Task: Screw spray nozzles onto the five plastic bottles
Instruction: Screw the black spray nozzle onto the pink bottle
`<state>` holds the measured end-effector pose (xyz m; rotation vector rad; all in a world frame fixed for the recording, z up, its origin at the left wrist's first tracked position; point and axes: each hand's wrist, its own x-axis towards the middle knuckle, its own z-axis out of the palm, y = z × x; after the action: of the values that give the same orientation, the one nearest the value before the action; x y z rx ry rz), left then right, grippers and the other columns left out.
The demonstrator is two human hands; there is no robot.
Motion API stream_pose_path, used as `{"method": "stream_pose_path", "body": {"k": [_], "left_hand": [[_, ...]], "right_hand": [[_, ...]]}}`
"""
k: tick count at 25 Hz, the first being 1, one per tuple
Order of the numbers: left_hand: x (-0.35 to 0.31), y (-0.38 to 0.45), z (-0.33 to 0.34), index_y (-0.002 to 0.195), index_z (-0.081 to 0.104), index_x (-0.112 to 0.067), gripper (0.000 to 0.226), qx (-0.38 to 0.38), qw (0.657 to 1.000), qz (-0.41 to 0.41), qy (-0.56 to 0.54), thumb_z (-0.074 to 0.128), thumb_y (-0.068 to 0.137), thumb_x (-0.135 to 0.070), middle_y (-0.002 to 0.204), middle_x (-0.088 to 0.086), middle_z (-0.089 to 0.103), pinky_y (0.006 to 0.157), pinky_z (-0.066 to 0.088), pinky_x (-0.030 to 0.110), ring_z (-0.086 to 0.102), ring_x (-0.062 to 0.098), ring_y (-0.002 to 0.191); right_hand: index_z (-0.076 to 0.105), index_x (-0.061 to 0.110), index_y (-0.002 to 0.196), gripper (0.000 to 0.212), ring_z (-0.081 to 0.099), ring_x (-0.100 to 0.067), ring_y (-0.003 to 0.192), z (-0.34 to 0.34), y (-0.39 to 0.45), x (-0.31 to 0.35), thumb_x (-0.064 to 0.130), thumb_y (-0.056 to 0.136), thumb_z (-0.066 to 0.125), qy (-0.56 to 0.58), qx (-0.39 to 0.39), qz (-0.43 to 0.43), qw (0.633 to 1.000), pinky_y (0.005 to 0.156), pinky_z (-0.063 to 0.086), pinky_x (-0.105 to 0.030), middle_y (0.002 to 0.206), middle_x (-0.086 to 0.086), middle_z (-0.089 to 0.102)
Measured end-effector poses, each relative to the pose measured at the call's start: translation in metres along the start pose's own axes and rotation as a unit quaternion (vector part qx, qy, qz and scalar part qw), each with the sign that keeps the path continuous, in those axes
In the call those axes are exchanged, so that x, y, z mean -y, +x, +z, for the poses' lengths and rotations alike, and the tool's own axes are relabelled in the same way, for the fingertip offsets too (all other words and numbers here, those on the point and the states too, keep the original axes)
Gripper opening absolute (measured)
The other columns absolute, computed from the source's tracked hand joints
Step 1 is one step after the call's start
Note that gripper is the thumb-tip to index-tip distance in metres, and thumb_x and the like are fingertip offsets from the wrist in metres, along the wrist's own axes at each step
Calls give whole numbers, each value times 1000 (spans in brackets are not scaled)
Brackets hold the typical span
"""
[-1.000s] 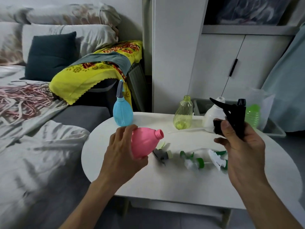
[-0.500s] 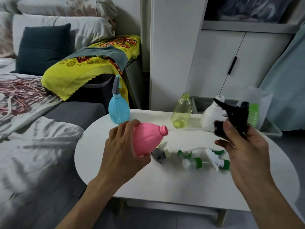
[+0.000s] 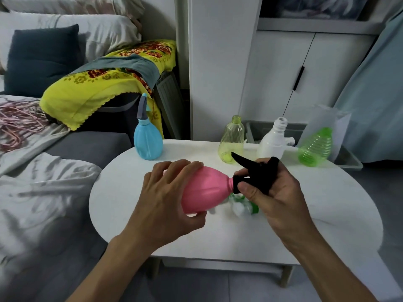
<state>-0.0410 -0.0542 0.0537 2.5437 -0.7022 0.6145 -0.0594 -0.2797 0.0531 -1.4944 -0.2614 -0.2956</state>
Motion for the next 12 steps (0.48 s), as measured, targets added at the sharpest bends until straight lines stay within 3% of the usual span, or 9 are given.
{"method": "stream_pose_path", "body": {"k": [3, 7, 10, 12], "left_hand": [[1, 0, -5, 137, 48, -21, 93, 24, 1000, 17, -11, 79, 56, -54, 133, 3, 57, 90, 43, 41, 50, 28, 116], [5, -3, -13, 138, 48, -24, 94, 66, 997, 39, -24, 77, 56, -59, 132, -1, 57, 89, 43, 40, 49, 22, 115], [5, -5, -14, 138, 48, -24, 94, 55, 998, 39, -14, 76, 56, -60, 132, -2, 56, 88, 41, 38, 48, 21, 115], [3, -5, -12, 138, 47, -23, 93, 29, 999, 38, 1, 77, 57, -59, 133, 1, 56, 90, 40, 40, 48, 25, 117]], "right_hand": [[62, 30, 100, 35, 70, -22, 102, -10, 2, 5, 12, 75, 78, -14, 40, -4, 999, 88, 55, -34, 103, -4, 75], [64, 33, 95, 30, 66, -8, 90, -16, 3, 13, 22, 72, 79, -96, 94, -20, 991, 79, 52, -18, 93, 9, 68], [64, 30, 99, 34, 70, -21, 96, -14, 2, 14, 19, 73, 84, -60, 82, -16, 995, 81, 56, -31, 98, -2, 72], [63, 29, 107, 44, 74, -31, 83, -7, 0, 10, 29, 69, 85, -7, 27, 25, 999, 71, 59, -40, 95, -12, 75]]}}
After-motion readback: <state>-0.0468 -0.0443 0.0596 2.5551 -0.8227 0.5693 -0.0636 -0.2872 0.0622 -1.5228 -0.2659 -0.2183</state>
